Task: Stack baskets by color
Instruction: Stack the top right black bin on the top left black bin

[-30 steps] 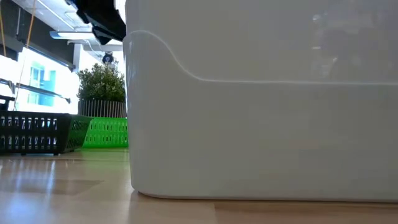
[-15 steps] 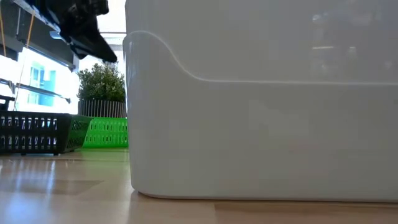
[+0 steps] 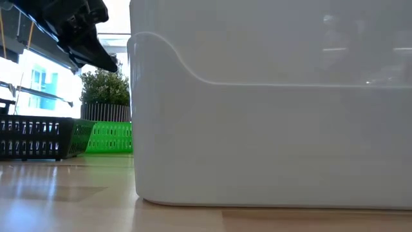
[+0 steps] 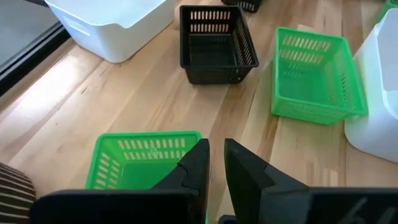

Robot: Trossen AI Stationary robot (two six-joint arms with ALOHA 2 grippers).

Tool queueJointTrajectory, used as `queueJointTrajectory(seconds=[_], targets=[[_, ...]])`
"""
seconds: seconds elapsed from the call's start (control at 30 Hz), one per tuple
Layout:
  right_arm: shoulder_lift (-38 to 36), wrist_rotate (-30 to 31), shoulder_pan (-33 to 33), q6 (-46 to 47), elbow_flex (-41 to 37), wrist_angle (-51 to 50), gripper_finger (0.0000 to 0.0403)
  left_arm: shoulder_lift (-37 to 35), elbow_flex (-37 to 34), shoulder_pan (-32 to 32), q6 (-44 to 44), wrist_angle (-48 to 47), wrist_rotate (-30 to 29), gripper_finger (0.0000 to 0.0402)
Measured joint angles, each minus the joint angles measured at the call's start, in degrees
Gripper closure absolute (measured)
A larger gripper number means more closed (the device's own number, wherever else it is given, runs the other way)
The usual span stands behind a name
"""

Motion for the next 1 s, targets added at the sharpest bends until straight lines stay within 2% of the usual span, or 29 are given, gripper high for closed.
queueJointTrajectory(seconds=[0.17, 0.37, 0.53, 0.67, 0.87, 1.0], targets=[[0.8, 0.1, 0.0, -5.0, 4.6, -5.6, 0.0305, 0.0, 0.0, 0.0, 1.3, 0.1, -0.3, 0.0365], [5.2, 2.5, 0.0, -9.1, 11.5, -21.6, 0.0297, 0.0, 0.0, 0.0, 0.0, -0.1, -0.5, 0.0365], [11.5, 2.2, 0.0, -8.8, 16.4, -31.1, 0.0264, 0.0, 0.0, 0.0, 0.4, -0.2, -0.6, 0.0365], [17.2, -1.9, 0.0, -8.6, 21.1, -37.5, 0.0242, 0.0, 0.0, 0.0, 1.8, -0.2, -0.5, 0.0365], [27.4, -3.5, 0.0, -10.4, 29.7, -51.5, 0.0241, 0.0, 0.0, 0.0, 1.5, -0.2, -0.6, 0.0365], [33.5, -3.5, 0.0, -12.8, 32.5, -57.8, 0.0250, 0.0, 0.0, 0.0, 1.5, -0.2, -0.6, 0.0365]])
